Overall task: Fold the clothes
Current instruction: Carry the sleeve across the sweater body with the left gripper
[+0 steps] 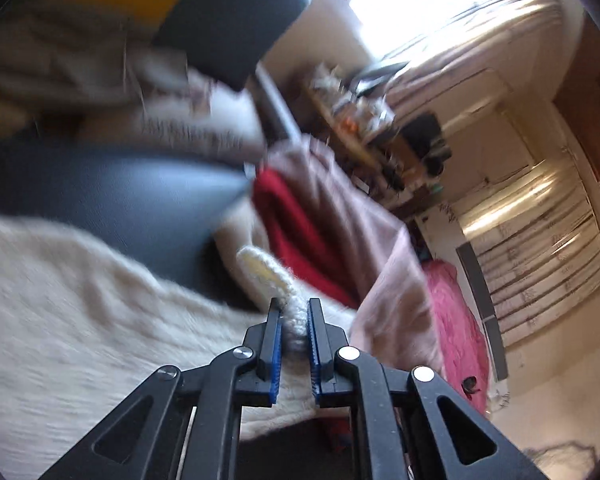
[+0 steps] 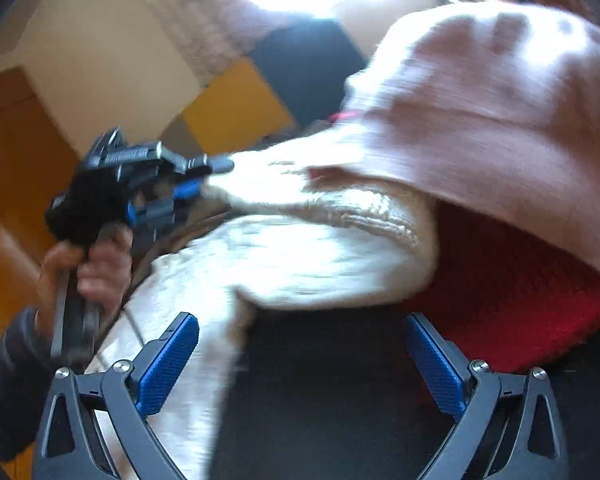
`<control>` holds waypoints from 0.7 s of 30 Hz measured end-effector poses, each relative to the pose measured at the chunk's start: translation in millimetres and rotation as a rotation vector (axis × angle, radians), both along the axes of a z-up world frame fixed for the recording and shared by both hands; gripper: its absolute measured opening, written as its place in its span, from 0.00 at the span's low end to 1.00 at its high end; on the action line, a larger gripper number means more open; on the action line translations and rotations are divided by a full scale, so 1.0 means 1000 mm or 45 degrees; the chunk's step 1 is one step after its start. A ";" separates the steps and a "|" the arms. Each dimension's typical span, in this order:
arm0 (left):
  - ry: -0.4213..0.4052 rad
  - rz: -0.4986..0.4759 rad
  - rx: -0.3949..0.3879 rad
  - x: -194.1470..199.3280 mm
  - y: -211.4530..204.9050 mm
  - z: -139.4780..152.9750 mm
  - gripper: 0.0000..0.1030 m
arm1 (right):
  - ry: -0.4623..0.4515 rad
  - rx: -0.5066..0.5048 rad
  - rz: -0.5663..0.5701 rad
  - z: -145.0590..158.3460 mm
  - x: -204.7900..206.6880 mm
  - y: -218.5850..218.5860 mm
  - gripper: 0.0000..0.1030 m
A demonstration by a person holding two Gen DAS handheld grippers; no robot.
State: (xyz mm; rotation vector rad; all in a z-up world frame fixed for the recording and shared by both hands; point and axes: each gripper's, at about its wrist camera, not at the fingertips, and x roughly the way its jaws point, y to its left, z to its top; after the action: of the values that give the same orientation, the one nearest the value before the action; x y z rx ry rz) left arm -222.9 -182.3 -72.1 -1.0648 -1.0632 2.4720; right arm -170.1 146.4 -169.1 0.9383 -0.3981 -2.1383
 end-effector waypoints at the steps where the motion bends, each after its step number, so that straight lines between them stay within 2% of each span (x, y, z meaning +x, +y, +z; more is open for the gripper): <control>1: 0.024 0.019 -0.011 0.005 -0.010 0.010 0.09 | 0.022 -0.013 0.055 0.006 0.006 -0.011 1.00; 4: 0.085 0.093 -0.018 0.026 -0.041 0.036 0.09 | 0.065 -0.062 0.264 0.023 0.023 -0.056 1.00; 7: 0.141 0.161 -0.015 0.041 -0.062 0.055 0.09 | 0.008 -0.134 0.405 0.027 0.030 -0.103 1.00; 9: 0.190 0.203 -0.005 0.056 -0.075 0.065 0.02 | -0.037 -0.166 0.417 0.025 0.032 -0.125 1.00; 12: 0.266 0.272 0.013 0.082 -0.097 0.080 0.01 | -0.078 -0.248 0.344 0.020 0.028 -0.148 1.00; 14: 0.280 0.302 0.003 0.096 -0.111 0.083 0.01 | -0.106 -0.297 0.273 0.015 0.023 -0.158 1.00; 17: 0.211 0.304 -0.033 0.110 -0.131 0.071 0.02 | -0.190 -0.285 0.175 0.003 0.012 -0.171 1.00; 19: 0.130 0.288 -0.033 0.115 -0.141 0.052 0.09 | -0.278 -0.288 0.146 -0.006 0.009 -0.176 1.00; 20: 0.067 0.284 -0.019 0.116 -0.145 0.037 0.16 | -0.274 -0.288 0.138 -0.005 0.009 -0.173 1.00; 21: -0.020 0.286 0.014 0.117 -0.150 0.016 0.19 | -0.258 -0.271 0.140 -0.007 0.011 -0.173 1.00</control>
State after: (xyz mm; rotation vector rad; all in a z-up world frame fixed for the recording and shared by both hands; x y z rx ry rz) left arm -105.5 -332.5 -56.2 -1.0124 -1.2623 2.6294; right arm -159.3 -26.7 -176.5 1.0312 -0.6465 -1.8658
